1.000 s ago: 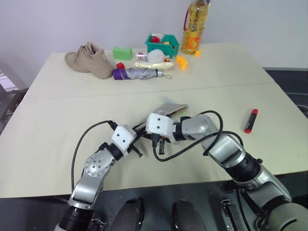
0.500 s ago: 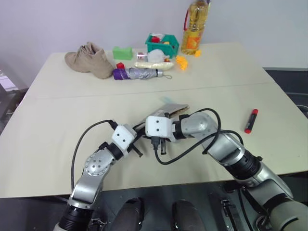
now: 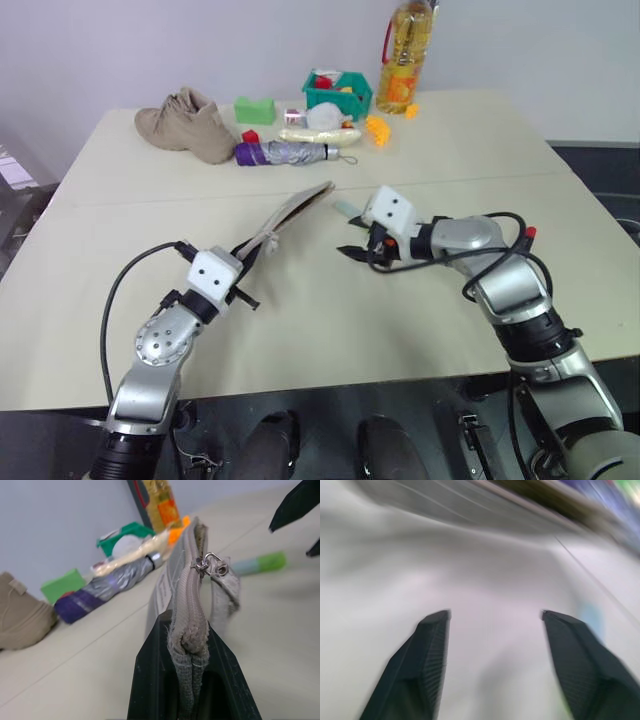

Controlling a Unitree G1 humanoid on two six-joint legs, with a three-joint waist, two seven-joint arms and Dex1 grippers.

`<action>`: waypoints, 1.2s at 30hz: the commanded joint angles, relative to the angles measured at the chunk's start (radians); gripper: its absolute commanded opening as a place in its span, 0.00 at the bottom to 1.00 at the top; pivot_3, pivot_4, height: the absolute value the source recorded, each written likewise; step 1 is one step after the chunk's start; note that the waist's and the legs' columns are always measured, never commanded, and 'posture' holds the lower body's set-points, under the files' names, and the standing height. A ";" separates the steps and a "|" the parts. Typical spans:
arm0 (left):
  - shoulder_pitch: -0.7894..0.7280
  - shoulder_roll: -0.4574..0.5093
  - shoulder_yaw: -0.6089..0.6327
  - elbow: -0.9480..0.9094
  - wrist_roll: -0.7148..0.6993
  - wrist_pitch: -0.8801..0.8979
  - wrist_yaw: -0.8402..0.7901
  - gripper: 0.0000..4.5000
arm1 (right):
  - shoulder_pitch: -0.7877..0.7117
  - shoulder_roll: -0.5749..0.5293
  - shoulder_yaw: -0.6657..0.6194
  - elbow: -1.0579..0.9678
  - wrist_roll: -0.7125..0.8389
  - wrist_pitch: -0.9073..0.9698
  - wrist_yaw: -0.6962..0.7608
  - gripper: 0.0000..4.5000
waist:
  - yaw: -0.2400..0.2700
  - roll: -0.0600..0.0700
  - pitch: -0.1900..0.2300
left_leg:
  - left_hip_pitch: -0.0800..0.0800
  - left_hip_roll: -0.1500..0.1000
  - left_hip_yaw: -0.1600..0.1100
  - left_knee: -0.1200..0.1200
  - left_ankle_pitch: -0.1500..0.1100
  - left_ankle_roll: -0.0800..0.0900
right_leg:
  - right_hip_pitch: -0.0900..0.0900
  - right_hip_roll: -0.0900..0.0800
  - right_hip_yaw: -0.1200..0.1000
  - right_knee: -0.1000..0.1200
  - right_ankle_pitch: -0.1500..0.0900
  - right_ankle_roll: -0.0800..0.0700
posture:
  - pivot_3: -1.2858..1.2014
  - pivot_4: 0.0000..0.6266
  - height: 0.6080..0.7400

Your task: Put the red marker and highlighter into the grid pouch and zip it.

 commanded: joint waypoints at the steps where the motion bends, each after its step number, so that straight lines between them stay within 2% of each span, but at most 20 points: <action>1: -0.014 0.015 0.005 0.021 0.016 -0.061 -0.006 0.00 | -0.057 0.048 -0.056 0.111 -0.017 -0.017 -0.105 0.98 | -0.001 0.000 0.000 | 0.000 0.000 0.000 0.000 0.000 0.000 | 0.000 0.000 0.000 0.000 0.000 0.000 | 0.52 0.24 0.99; 10: -0.011 -0.002 -0.006 0.045 0.019 -0.088 0.004 0.00 | -0.153 0.161 -0.165 0.428 0.023 -0.026 -0.227 0.98 | -0.002 0.000 0.000 | 0.000 0.000 0.001 -0.001 0.000 0.000 | -0.001 0.000 0.000 0.000 0.000 0.000 | 0.52 0.24 0.99; 13: -0.005 -0.012 -0.005 0.038 0.019 -0.085 0.011 0.00 | -0.154 0.163 -0.159 0.443 0.021 -0.044 -0.215 0.80 | -0.001 0.000 0.000 | 0.000 0.000 0.001 -0.001 0.000 0.000 | -0.001 0.000 0.000 0.000 0.000 0.000 | 0.52 0.24 0.99; 18: 0.000 -0.021 -0.004 0.031 0.016 -0.082 0.015 0.00 | -0.139 0.150 -0.143 0.404 0.016 -0.056 -0.197 0.23 | -0.003 0.000 0.000 | 0.000 0.000 0.001 -0.001 0.000 0.000 | -0.001 0.000 0.000 0.000 0.000 0.000 | 0.52 0.24 0.99; 19: -0.001 -0.023 -0.004 0.031 0.014 -0.081 0.017 0.00 | -0.133 0.141 -0.134 0.388 0.006 -0.064 -0.194 0.19 | -0.003 0.000 0.000 | 0.000 0.000 0.001 -0.001 0.000 0.000 | -0.001 0.000 0.000 0.000 0.000 0.000 | 0.52 0.24 0.99; 24: -0.022 -0.034 -0.003 0.036 0.001 -0.073 0.018 0.00 | -0.074 0.033 -0.108 0.168 0.003 -0.016 -0.119 0.20 | 0.001 0.000 0.000 | -0.001 0.000 0.001 0.000 0.000 0.000 | -0.001 0.000 0.000 0.000 0.000 0.000 | 0.52 0.24 0.99; 30: -0.059 -0.049 -0.024 0.063 -0.009 -0.079 0.000 0.00 | 0.026 -0.133 -0.166 -0.183 0.135 0.180 0.016 0.20 | 0.001 0.000 0.000 | -0.001 0.000 0.000 0.000 0.000 0.000 | -0.001 0.000 0.000 0.000 0.000 0.000 | 0.52 0.24 0.99; 36: -0.080 -0.057 -0.043 0.080 -0.015 -0.088 -0.021 0.00 | 0.028 -0.150 -0.179 -0.317 0.215 0.290 0.010 0.20 | -0.002 0.000 0.000 | -0.001 0.001 0.000 0.000 0.000 0.000 | 0.000 0.000 0.000 0.000 0.000 0.000 | 0.52 0.24 0.99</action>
